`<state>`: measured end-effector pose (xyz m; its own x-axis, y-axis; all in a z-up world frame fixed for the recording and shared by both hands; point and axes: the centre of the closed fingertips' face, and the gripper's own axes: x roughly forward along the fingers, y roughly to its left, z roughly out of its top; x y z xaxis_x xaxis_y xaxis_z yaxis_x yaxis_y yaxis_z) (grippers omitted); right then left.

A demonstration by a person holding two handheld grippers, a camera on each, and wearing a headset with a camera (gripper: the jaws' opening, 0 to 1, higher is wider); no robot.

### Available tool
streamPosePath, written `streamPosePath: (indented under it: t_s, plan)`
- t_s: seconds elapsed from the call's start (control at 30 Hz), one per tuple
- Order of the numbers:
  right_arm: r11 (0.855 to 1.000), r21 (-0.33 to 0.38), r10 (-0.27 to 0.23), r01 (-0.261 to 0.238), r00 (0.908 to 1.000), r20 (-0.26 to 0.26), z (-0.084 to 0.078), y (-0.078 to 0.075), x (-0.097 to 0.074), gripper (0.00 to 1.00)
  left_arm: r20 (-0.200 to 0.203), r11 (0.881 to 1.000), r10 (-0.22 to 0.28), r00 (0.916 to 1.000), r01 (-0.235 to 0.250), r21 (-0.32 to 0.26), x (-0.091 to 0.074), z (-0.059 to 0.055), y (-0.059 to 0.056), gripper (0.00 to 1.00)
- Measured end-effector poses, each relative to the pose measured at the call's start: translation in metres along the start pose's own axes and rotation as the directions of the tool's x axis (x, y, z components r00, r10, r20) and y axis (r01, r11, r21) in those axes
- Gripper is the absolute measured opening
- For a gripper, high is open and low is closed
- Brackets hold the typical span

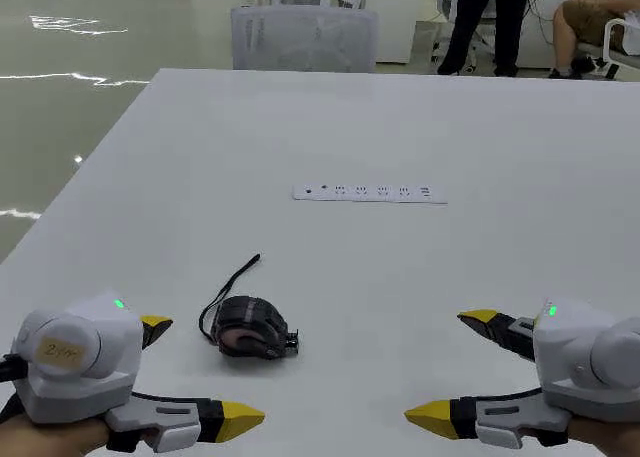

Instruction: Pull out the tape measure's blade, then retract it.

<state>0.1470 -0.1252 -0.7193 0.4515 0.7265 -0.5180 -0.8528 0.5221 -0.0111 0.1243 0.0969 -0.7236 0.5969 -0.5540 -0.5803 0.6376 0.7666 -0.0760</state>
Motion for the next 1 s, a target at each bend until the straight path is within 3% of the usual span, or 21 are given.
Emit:
streamPosePath:
  t_s: [0.5,1.0]
  plan:
    - [1.000,0.012,0.001,-0.001,1.0000,0.008,-0.003,-0.003,-0.007,0.88,0.040,1.000,-0.022,0.9990,0.022,0.016,-0.006,0.001,0.004,0.99]
    - [1.000,0.000,0.028,-0.028,0.9993,0.026,-0.003,0.002,-0.007,0.88,0.054,0.998,-0.046,0.9975,0.044,0.040,-0.005,0.007,-0.010,0.99]
